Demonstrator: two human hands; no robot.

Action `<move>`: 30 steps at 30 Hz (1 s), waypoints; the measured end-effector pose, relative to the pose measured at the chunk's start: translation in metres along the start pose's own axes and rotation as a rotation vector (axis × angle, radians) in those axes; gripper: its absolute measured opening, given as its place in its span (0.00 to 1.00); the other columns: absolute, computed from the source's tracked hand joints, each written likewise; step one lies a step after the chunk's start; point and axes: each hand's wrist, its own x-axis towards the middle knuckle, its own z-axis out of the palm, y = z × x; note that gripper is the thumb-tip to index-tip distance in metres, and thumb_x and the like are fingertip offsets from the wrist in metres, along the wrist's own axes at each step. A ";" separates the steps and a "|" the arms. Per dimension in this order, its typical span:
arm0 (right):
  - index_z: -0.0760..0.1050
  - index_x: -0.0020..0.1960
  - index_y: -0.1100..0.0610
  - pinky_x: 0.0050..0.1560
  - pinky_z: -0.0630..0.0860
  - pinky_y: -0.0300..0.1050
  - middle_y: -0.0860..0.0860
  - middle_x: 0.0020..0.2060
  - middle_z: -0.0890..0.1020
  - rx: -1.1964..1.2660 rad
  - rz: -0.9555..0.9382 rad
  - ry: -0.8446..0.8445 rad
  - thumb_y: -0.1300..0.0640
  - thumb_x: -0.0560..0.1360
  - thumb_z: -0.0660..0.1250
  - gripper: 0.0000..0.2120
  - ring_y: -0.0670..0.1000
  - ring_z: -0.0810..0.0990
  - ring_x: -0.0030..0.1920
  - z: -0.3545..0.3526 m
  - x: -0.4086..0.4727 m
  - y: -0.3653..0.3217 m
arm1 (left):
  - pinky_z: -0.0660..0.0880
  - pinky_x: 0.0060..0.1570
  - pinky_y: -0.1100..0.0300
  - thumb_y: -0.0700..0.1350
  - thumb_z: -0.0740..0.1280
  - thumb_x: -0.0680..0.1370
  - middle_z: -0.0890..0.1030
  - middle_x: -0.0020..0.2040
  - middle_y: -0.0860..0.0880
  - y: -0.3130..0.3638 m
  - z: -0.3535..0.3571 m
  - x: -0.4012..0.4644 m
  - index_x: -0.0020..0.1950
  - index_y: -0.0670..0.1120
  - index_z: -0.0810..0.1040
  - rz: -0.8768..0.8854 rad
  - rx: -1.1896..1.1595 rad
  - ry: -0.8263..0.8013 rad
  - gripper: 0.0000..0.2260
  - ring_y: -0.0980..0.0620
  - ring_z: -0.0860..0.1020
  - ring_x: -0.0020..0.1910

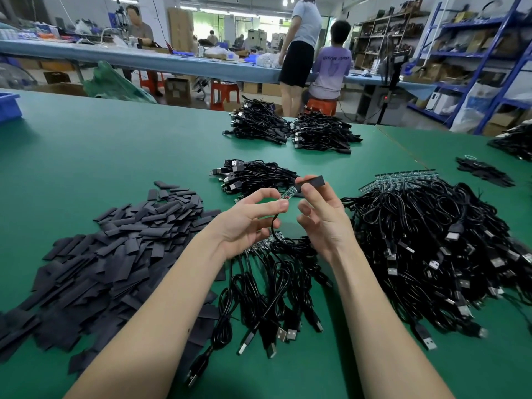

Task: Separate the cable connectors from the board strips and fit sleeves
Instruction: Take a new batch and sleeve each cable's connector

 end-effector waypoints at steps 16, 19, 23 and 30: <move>0.84 0.41 0.43 0.28 0.64 0.30 0.43 0.45 0.84 -0.215 0.050 -0.025 0.44 0.64 0.80 0.09 0.40 0.68 0.29 -0.009 0.002 -0.006 | 0.72 0.29 0.66 0.49 0.77 0.73 0.86 0.47 0.49 0.009 0.002 0.000 0.52 0.48 0.76 0.107 0.306 0.025 0.14 0.53 0.81 0.36; 0.86 0.42 0.46 0.26 0.61 0.31 0.47 0.48 0.85 -0.187 0.063 0.061 0.48 0.65 0.82 0.08 0.41 0.66 0.28 -0.012 0.005 -0.004 | 0.75 0.29 0.62 0.48 0.76 0.76 0.86 0.46 0.49 0.011 0.003 0.000 0.53 0.47 0.75 0.347 0.614 0.170 0.13 0.47 0.84 0.35; 0.87 0.40 0.49 0.24 0.59 0.32 0.46 0.46 0.86 -0.132 0.112 0.108 0.50 0.66 0.78 0.05 0.41 0.64 0.28 -0.014 0.008 0.000 | 0.76 0.27 0.57 0.45 0.75 0.77 0.84 0.41 0.52 0.010 0.006 0.000 0.47 0.49 0.77 0.560 0.812 0.207 0.07 0.49 0.83 0.30; 0.86 0.45 0.52 0.26 0.55 0.35 0.44 0.46 0.85 -0.150 0.173 0.144 0.47 0.65 0.79 0.12 0.43 0.65 0.30 -0.017 0.011 -0.001 | 0.74 0.37 0.68 0.41 0.76 0.75 0.85 0.41 0.51 0.007 0.005 0.000 0.47 0.49 0.83 0.580 0.879 0.199 0.05 0.50 0.84 0.36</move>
